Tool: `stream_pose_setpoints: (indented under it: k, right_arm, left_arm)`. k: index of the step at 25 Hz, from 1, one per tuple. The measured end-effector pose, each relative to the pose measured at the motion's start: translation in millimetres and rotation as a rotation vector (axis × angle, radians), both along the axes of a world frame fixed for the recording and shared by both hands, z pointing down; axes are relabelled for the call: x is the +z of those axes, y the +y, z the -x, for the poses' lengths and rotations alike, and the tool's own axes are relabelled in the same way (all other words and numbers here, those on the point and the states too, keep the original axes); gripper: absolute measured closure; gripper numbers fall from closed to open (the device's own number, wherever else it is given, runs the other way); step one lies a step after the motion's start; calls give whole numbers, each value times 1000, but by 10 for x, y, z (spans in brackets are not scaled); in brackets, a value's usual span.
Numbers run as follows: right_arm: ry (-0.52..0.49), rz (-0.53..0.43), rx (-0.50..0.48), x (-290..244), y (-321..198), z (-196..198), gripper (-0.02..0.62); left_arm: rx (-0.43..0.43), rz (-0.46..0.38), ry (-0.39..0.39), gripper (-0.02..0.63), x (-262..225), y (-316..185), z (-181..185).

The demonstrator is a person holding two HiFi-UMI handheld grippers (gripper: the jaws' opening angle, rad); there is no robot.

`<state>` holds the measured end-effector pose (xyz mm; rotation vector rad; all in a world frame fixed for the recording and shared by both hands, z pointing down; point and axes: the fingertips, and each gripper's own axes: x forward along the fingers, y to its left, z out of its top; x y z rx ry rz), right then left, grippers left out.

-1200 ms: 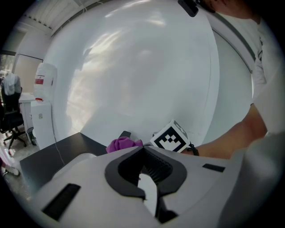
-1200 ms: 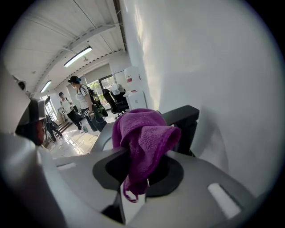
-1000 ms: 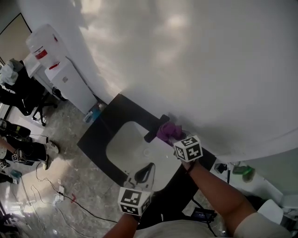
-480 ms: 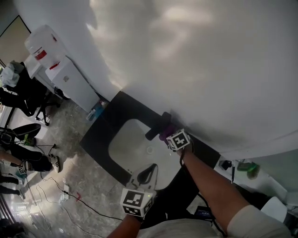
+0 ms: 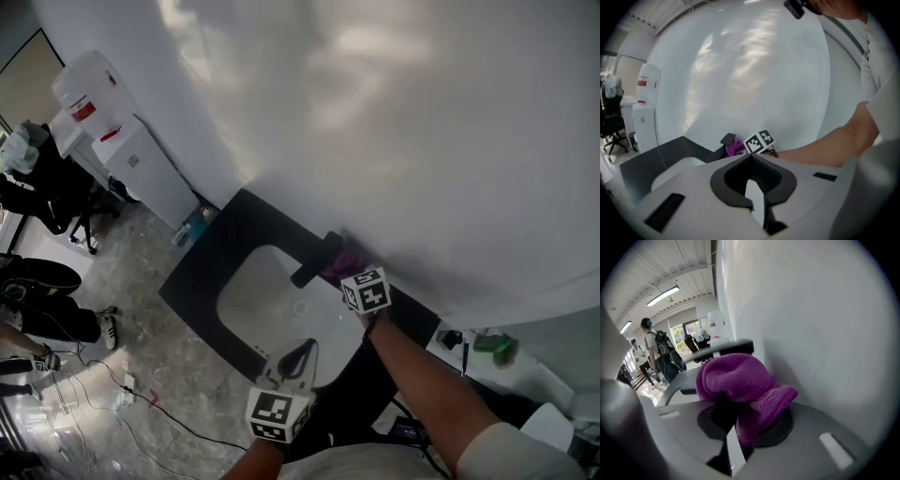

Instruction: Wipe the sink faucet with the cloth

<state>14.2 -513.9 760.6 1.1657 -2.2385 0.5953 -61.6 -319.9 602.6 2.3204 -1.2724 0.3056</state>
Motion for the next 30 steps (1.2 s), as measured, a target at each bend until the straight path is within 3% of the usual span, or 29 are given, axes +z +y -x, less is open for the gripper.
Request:
stream_pose_setpoints:
  k: [4,7,11,17,23,30]
  right_arm:
    - [57,147,-75,630,134,49,522]
    - [35,123,-104,500,252,59,522]
    - [-95,28,-132,-253,715,28,522]
    - [-306,-160,-135,-1884,1523,-117,522]
    - [-340,-330,-49,-2987,1873,-364,522]
    - [-331,-375,-25,-3303,1933,-522,524]
  left_arm:
    - [26,-2,-23,600,-17,72,-35]
    - [26,-7,-32,600,-87,99,-64]
    - [53,-27,-19,600,-253,164,-183]
    - [96,-106,10,600,-784,184,-451]
    - [88,-189,21,600,-1346,36,-573]
    - [79,-248,-5,600,-1722,-91,-622]
